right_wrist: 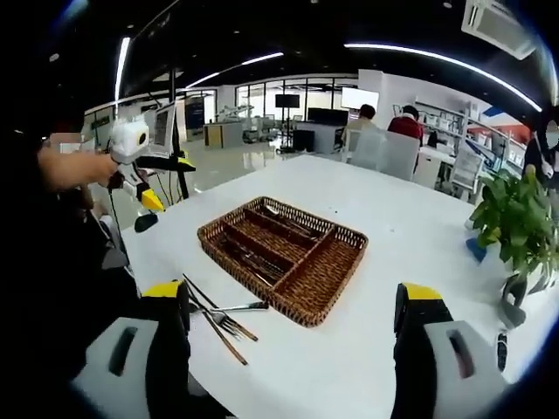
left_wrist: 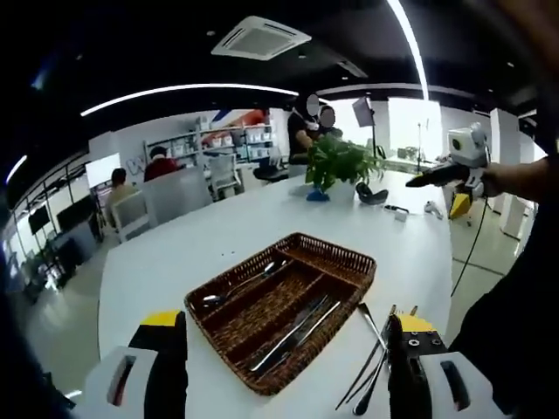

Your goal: Arrange the knives, forks, and spoons in their matching storage slots by inserting each utensil handle-first until every utensil is classified and aligned in the correct compartment

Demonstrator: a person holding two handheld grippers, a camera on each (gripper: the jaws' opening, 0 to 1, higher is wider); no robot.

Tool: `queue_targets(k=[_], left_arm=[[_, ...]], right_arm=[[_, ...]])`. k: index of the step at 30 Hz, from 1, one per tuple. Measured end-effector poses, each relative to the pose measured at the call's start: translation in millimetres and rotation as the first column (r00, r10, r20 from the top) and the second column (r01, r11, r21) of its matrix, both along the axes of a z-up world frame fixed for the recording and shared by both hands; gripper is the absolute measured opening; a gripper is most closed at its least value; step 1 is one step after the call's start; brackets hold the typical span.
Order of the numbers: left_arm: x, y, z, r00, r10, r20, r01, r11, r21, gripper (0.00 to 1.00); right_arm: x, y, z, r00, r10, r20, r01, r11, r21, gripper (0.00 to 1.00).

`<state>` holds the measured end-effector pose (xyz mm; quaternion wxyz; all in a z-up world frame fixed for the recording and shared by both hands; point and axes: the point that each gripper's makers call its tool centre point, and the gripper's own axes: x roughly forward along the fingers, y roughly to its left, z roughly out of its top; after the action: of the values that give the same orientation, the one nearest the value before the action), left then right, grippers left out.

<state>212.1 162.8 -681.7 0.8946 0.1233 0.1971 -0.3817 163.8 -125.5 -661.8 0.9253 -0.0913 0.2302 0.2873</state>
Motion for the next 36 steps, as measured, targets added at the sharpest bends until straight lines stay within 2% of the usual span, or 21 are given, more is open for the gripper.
queue_targets(k=[7,10,14,22,36], left_arm=[[-28.7,16,1.9,0.998,0.057,-0.007,-0.057,0.998,-0.018,1.0],[-36.7,20,6.3,0.997,0.078,-0.011,-0.079,0.996,-0.029,1.0],[-43.8,25,7.8,0.997,0.083,-0.002,-0.083,0.996,-0.012,1.0],[-42.3,27,12.3,0.996,0.089,0.021,-0.089,0.996,0.004,1.0],[-38.8,19,20.3,0.998,0.055,0.023,-0.056,0.998,0.031,1.0]], right_arm=[[-6,-2,3.8,1.0,-0.006,0.017,0.006,1.0,0.012,0.99],[-9,0,3.4,1.0,0.003,0.019,-0.003,1.0,0.011,0.99],[-10,0,3.5,1.0,0.005,0.02,-0.005,1.0,0.015,0.99],[-10,1,1.6,1.0,0.016,0.018,-0.016,1.0,0.014,0.99],[-10,-4,-0.4,1.0,0.012,0.019,-0.012,1.0,0.009,0.99]])
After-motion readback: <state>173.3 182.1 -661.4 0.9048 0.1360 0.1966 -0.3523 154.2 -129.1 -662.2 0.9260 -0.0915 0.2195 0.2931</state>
